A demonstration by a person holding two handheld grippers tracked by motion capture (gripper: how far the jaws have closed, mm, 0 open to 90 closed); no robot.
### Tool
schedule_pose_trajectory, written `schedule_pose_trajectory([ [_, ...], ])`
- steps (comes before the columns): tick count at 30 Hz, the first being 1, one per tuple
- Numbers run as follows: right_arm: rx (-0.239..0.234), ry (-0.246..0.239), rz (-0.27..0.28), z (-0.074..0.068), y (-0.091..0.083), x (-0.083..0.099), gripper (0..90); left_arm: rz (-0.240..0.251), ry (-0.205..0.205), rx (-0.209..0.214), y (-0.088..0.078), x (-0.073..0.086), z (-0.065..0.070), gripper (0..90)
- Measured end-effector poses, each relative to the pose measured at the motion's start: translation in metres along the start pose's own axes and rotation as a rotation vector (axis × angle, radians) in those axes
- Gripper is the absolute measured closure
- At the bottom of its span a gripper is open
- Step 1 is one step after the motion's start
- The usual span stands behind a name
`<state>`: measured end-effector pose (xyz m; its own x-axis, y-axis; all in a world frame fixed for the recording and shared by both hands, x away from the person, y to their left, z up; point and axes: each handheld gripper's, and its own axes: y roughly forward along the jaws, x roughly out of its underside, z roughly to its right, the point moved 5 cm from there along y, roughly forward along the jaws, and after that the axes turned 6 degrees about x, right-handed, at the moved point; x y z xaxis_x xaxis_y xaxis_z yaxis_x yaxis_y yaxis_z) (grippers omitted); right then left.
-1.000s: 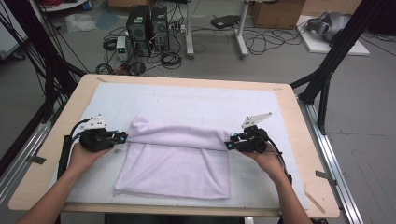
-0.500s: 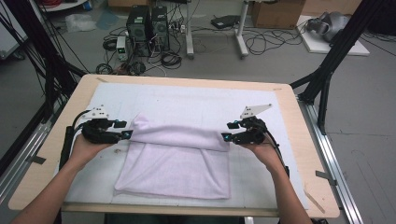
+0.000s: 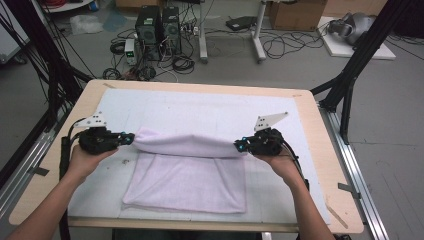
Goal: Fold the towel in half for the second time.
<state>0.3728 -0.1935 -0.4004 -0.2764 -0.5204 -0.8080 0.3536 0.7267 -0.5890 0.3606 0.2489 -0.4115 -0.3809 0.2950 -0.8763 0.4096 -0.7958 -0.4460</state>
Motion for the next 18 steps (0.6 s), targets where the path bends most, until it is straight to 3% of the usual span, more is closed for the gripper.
schedule_pose_trajectory([
  [3, -0.04, -0.035, 0.028, -0.026, -0.014, 0.005, 82.9, -0.015, -0.002, -0.002, -0.013, 0.02, 0.015, 85.2],
  [6, -0.062, -0.034, 0.03, -0.043, -0.02, 0.018, 75.6, -0.056, -0.002, -0.008, -0.02, 0.035, 0.024, 67.4],
  [7, -0.064, -0.031, 0.036, -0.046, -0.022, 0.021, 74.6, -0.067, 0.009, -0.016, -0.021, 0.037, 0.026, 65.0],
  [11, -0.048, -0.021, 0.024, -0.044, -0.018, 0.024, 70.3, -0.064, 0.039, -0.015, -0.017, 0.028, 0.03, 57.7],
  [15, -0.04, -0.047, -0.014, -0.044, -0.005, 0.027, 68.2, -0.079, 0.061, 0.021, 0.001, 0.022, 0.031, 61.7],
  [18, -0.045, -0.033, -0.029, -0.044, 0.002, 0.033, 67.8, -0.101, 0.072, 0.044, 0.014, 0.026, 0.032, 64.3],
])
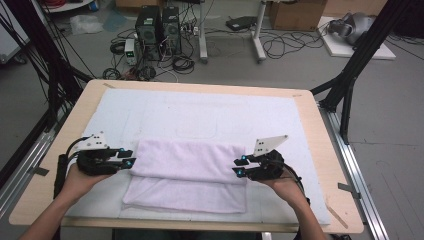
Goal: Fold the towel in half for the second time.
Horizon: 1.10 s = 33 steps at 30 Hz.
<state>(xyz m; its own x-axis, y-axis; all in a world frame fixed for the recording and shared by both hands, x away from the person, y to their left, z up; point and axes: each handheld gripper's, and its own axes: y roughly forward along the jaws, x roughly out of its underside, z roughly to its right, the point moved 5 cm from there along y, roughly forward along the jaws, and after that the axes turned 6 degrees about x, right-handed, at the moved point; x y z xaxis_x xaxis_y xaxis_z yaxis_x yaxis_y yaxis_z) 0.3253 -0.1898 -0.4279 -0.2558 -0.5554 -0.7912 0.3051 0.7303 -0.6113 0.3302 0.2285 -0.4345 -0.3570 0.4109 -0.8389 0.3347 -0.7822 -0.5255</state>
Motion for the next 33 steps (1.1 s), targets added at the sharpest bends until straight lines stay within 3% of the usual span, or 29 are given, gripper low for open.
schedule_pose_trajectory([
  [11, -0.003, 0.023, -0.052, -0.009, 0.014, 0.029, 63.4, -0.095, 0.028, 0.046, 0.018, 0.026, 0.007, 59.9],
  [15, -0.006, 0.028, -0.067, -0.011, 0.024, 0.036, 62.5, -0.115, 0.03, 0.036, 0.024, 0.033, 0.009, 59.6],
  [17, -0.007, 0.022, -0.079, -0.012, 0.027, 0.038, 67.1, -0.113, 0.037, 0.014, 0.025, 0.033, 0.009, 67.2],
  [21, -0.012, 0.017, -0.071, -0.01, 0.026, 0.038, 85.0, -0.112, 0.045, 0.002, 0.024, 0.029, 0.01, 84.8],
  [25, -0.022, 0.027, -0.046, -0.009, 0.017, 0.033, 86.6, -0.076, 0.058, -0.019, 0.014, 0.019, 0.013, 86.6],
  [29, -0.019, 0.01, 0.03, -0.011, -0.005, 0.017, 86.8, -0.018, 0.077, -0.022, -0.008, 0.006, 0.025, 86.9],
  [33, -0.086, -0.037, 0.058, -0.033, -0.023, 0.009, 86.8, -0.002, 0.101, -0.005, -0.025, 0.009, 0.049, 86.9],
])
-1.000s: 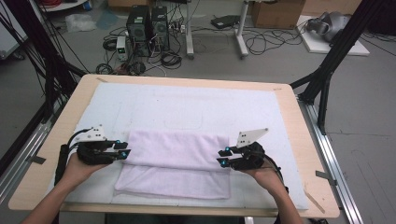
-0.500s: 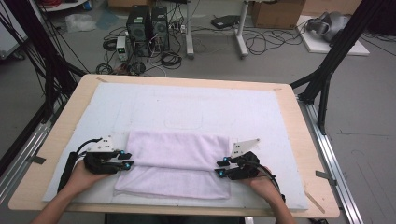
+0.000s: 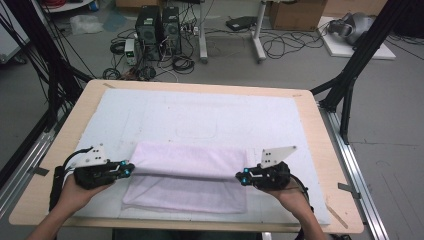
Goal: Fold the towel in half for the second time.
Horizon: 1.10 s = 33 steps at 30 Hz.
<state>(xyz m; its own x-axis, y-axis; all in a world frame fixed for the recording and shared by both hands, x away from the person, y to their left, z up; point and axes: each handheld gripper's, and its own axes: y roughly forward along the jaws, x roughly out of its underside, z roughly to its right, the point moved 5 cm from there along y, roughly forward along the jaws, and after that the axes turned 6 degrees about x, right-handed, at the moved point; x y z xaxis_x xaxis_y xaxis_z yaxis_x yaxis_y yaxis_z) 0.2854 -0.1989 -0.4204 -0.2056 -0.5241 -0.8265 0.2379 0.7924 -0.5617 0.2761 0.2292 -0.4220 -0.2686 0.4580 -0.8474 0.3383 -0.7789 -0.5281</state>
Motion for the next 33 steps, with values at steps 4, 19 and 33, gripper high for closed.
schedule_pose_trajectory([
  [4, -0.132, -0.001, 0.029, -0.024, -0.005, 0.011, 73.1, -0.021, -0.007, 0.02, -0.005, 0.015, 0.018, 74.6],
  [19, 0.159, 0.091, -0.014, 0.055, 0.012, -0.003, 60.6, 0.009, -0.06, -0.047, 0.03, -0.003, -0.041, 52.7],
  [33, 0.202, 0.168, -0.106, 0.088, 0.038, 0.016, 51.1, -0.079, -0.187, -0.065, 0.065, 0.011, -0.087, 44.3],
])
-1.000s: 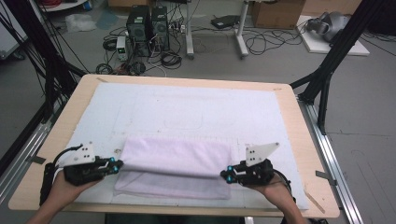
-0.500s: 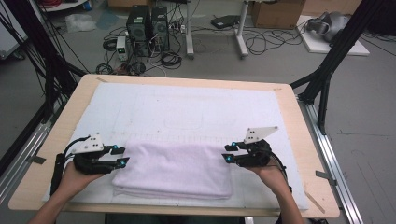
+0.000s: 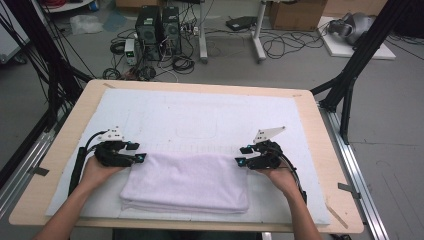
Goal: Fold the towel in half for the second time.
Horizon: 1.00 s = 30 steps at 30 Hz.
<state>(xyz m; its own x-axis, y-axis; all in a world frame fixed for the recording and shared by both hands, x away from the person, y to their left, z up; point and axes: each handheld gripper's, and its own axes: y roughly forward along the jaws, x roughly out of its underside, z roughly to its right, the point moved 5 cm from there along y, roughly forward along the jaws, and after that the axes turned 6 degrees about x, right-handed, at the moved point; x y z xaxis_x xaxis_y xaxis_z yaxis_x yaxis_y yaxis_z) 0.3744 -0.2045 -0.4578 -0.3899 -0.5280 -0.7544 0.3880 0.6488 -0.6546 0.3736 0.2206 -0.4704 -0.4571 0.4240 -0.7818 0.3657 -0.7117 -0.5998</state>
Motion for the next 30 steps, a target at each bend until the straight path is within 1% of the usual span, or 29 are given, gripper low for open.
schedule_pose_trajectory([
  [1, -0.01, 0.006, 0.0, 0.0, 0.001, 0.002, 53.1, -0.016, 0.003, 0.006, 0.002, 0.002, 0.001, 46.6],
  [2, -0.026, 0.015, 0.0, 0.0, 0.003, 0.004, 53.9, -0.029, 0.007, 0.022, 0.003, 0.003, 0.002, 49.2],
  [3, -0.027, 0.016, -0.004, -0.001, 0.004, 0.005, 54.1, -0.034, 0.01, 0.031, 0.003, 0.004, 0.003, 52.6],
  [4, -0.027, 0.013, -0.013, -0.001, 0.006, 0.007, 55.5, -0.037, 0.016, 0.029, 0.003, 0.004, 0.003, 55.2],
  [5, -0.038, 0.014, -0.028, -0.002, 0.008, 0.008, 57.6, -0.037, 0.018, 0.039, 0.003, 0.004, 0.004, 58.1],
  [6, -0.041, 0.005, -0.029, -0.003, 0.01, 0.009, 59.3, -0.041, 0.019, 0.041, 0.004, 0.004, 0.004, 63.4],
  [7, -0.047, 0.005, -0.04, -0.004, 0.011, 0.01, 62.5, -0.041, 0.017, 0.043, 0.004, 0.004, 0.005, 65.2],
  [8, -0.055, 0.007, -0.042, -0.005, 0.013, 0.01, 66.8, -0.042, 0.018, 0.059, 0.004, 0.004, 0.006, 69.2],
  [9, -0.06, 0.003, -0.046, -0.005, 0.014, 0.01, 72.2, -0.046, 0.03, 0.06, 0.004, 0.004, 0.007, 74.3],
  [10, -0.071, -0.006, -0.053, -0.007, 0.014, 0.01, 78.9, -0.046, 0.041, 0.053, 0.004, 0.003, 0.008, 76.7],
  [11, -0.083, -0.02, -0.054, -0.007, 0.014, 0.01, 80.8, -0.047, 0.049, 0.046, 0.004, 0.003, 0.009, 78.2],
  [13, -0.084, -0.017, -0.053, -0.007, 0.013, 0.009, 82.2, -0.044, 0.06, 0.031, 0.003, 0.002, 0.01, 79.4],
  [14, -0.08, -0.024, -0.052, -0.007, 0.012, 0.008, 82.6, -0.036, 0.062, 0.022, 0.002, 0.001, 0.01, 79.9],
  [17, -0.049, -0.027, -0.029, -0.003, 0.006, 0.002, 82.9, 0.006, 0.053, -0.009, -0.002, -0.006, 0.006, 80.7],
  [19, -0.013, -0.029, -0.02, 0.004, 0.001, -0.005, 83.0, 0.034, 0.038, -0.037, -0.004, -0.014, 0.001, 80.7],
  [20, 0.002, -0.027, -0.013, 0.008, -0.001, -0.01, 82.9, 0.045, 0.036, -0.048, -0.004, -0.019, -0.001, 80.7],
  [22, 0.037, -0.036, -0.01, 0.016, -0.004, -0.02, 83.0, 0.073, 0.035, -0.075, -0.004, -0.032, -0.005, 80.7],
  [23, 0.054, -0.043, -0.002, 0.02, -0.006, -0.026, 83.0, 0.077, 0.034, -0.082, -0.004, -0.039, -0.008, 80.7],
  [25, 0.079, -0.037, -0.003, 0.032, -0.007, -0.037, 82.9, 0.101, 0.029, -0.1, -0.004, -0.054, -0.015, 80.7],
  [26, 0.091, -0.034, -0.005, 0.037, -0.008, -0.042, 82.9, 0.107, 0.037, -0.111, -0.004, -0.061, -0.018, 80.7],
  [29, 0.112, -0.028, 0.01, 0.053, -0.01, -0.058, 82.8, 0.123, 0.037, -0.136, -0.003, -0.082, -0.029, 80.7],
  [30, 0.118, -0.024, 0.008, 0.058, -0.01, -0.062, 82.8, 0.125, 0.035, -0.138, -0.001, -0.089, -0.034, 80.7],
])
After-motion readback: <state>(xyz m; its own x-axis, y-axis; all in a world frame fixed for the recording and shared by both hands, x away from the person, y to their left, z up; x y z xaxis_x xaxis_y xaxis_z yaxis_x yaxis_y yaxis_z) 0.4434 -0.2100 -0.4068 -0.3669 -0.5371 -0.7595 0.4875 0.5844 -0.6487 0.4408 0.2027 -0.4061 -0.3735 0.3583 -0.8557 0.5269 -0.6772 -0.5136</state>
